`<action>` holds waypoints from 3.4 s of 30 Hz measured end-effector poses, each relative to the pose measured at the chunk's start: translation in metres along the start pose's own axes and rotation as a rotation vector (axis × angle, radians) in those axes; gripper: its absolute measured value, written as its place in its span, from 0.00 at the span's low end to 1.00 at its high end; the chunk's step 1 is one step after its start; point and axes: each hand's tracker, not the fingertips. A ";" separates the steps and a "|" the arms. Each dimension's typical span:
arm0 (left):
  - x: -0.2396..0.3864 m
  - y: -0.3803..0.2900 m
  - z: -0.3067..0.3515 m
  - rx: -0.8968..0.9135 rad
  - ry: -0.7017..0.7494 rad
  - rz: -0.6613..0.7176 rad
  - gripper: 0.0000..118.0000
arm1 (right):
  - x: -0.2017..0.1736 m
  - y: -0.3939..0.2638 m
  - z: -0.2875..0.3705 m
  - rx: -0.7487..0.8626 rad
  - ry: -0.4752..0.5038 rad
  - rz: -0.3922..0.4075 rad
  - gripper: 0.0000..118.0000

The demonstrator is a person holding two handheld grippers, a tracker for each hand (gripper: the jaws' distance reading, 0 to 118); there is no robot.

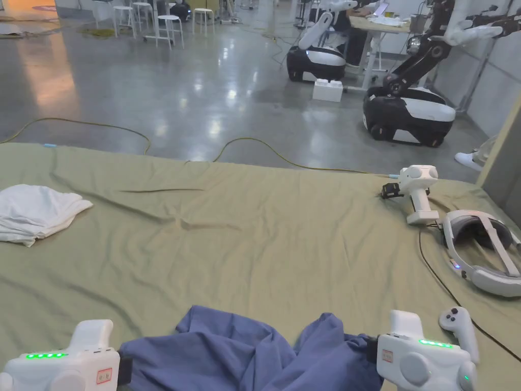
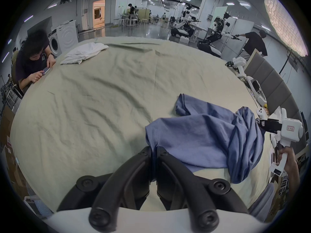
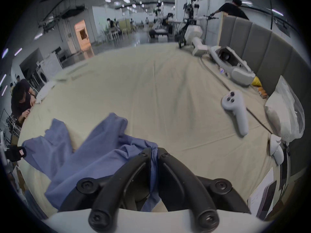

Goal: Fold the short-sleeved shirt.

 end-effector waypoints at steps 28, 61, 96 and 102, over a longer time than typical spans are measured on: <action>-0.037 0.218 0.193 0.507 -0.007 0.006 0.06 | 0.005 0.194 0.234 0.585 -0.048 0.050 0.05; -0.050 0.181 0.161 0.470 -0.019 0.005 0.06 | -0.010 0.182 0.214 0.559 -0.149 0.141 0.05; -0.084 -0.123 0.068 -0.117 0.013 0.086 0.10 | 0.025 -0.147 0.158 -0.099 -0.246 0.117 0.11; -0.074 -0.094 0.085 0.040 0.033 0.054 0.35 | 0.008 -0.118 0.169 0.054 -0.206 0.114 0.54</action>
